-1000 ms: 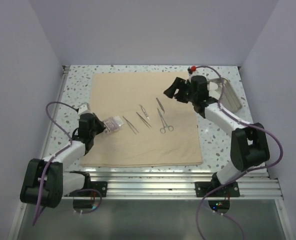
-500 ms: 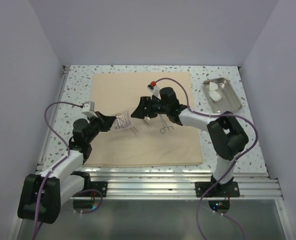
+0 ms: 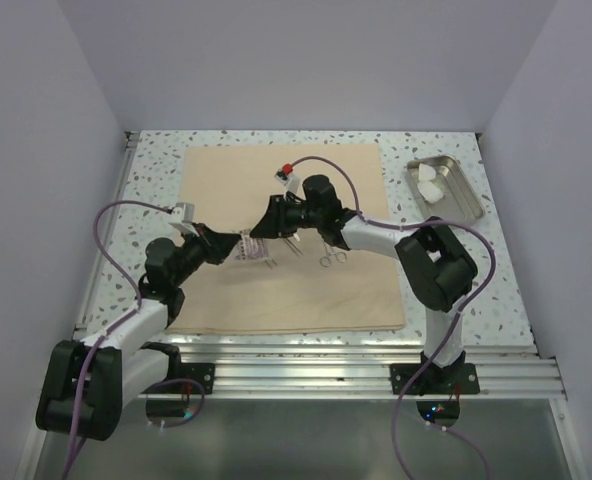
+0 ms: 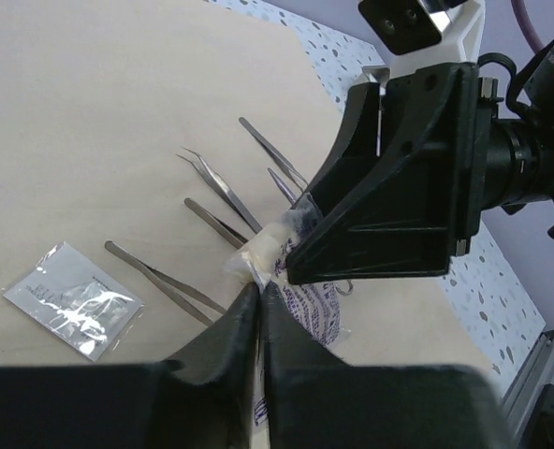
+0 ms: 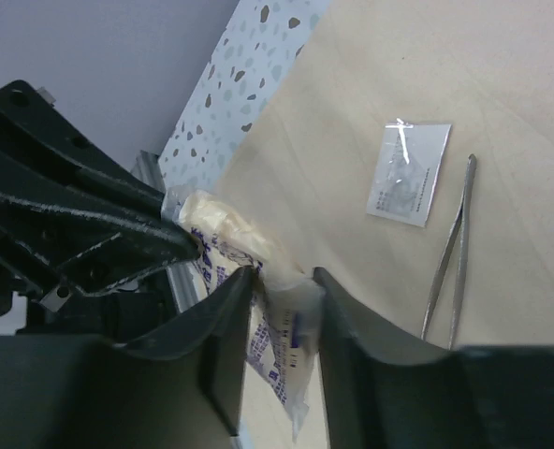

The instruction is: Prepare the surgical pack

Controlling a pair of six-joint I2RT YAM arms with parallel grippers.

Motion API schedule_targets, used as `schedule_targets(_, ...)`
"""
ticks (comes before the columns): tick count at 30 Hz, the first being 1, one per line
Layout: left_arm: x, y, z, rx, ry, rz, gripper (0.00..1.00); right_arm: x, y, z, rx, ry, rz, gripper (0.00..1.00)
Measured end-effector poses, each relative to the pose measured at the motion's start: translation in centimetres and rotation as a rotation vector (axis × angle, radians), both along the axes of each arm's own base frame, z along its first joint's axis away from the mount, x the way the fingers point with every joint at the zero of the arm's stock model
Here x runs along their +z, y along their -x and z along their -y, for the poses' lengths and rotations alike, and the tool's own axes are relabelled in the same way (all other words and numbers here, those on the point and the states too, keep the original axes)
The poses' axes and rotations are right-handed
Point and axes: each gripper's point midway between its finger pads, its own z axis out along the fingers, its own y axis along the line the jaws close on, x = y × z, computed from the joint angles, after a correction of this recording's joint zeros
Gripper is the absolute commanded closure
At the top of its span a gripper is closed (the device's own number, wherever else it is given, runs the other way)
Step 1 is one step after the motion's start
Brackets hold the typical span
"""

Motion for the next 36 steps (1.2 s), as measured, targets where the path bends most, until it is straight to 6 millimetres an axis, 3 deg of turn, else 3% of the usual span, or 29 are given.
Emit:
schedule_targets(3, 0.3, 0.0, 0.0, -0.003, -0.001, 0.012, 0.44, 0.1, 0.2, -0.1, 0.006, -0.008, -0.009, 0.77)
schedule_targets(6, 0.6, 0.1, 0.0, 0.001, -0.002, 0.023, 0.24, 0.2, -0.1, 0.0, -0.005, -0.013, -0.011, 0.85)
schedule_targets(10, 1.6, 0.0, -0.8, 0.046, -0.012, 0.057, 0.08, 0.5, -0.9, 1.3, -0.056, -0.024, -0.027, 0.94)
schedule_targets(13, 1.9, -0.2, -1.8, 0.112, -0.024, 0.062, 0.05, 1.1, -2.7, 4.2, -0.141, -0.035, -0.042, 0.95)
schedule_targets(15, 1.6, -0.5, -2.6, 0.157, -0.040, 0.047, 0.04, 2.0, -4.8, 7.6, -0.234, -0.040, -0.042, 0.95)
schedule_targets(18, -0.1, -0.8, -3.9, 0.234, -0.074, -0.016, 0.04, 4.1, -9.1, 14.7, -0.429, -0.046, -0.020, 0.96)
schedule_targets(21, -1.9, -0.9, -4.9, 0.292, -0.108, -0.088, 0.04, 6.5, -13.2, 24.4, -0.682, -0.045, 0.013, 0.97)
schedule_targets(22, -2.5, -0.9, -5.2, 0.306, -0.119, -0.112, 0.04, 7.2, -14.4, 28.6, -0.793, -0.042, 0.022, 0.97)
schedule_targets(25, -3.6, -0.9, -5.5, 0.321, -0.137, -0.155, 0.04, 7.8, -15.5, 36.5, -1.003, -0.030, 0.029, 0.98)
schedule_targets(28, -4.1, -0.9, -5.6, 0.326, -0.144, -0.175, 0.05, 6.9, -15.4, 43.0, -1.182, -0.019, -0.001, 0.98)
schedule_targets(32, -3.8, -1.0, -5.6, 0.326, -0.140, -0.162, 0.05, 4.4, -14.8, 47.6, -1.327, -0.003, -0.074, 0.98)
schedule_targets(36, -2.9, -1.0, -5.6, 0.326, -0.137, -0.131, 0.05, 1.2, -15.2, 49.5, -1.404, 0.024, -0.147, 0.98)
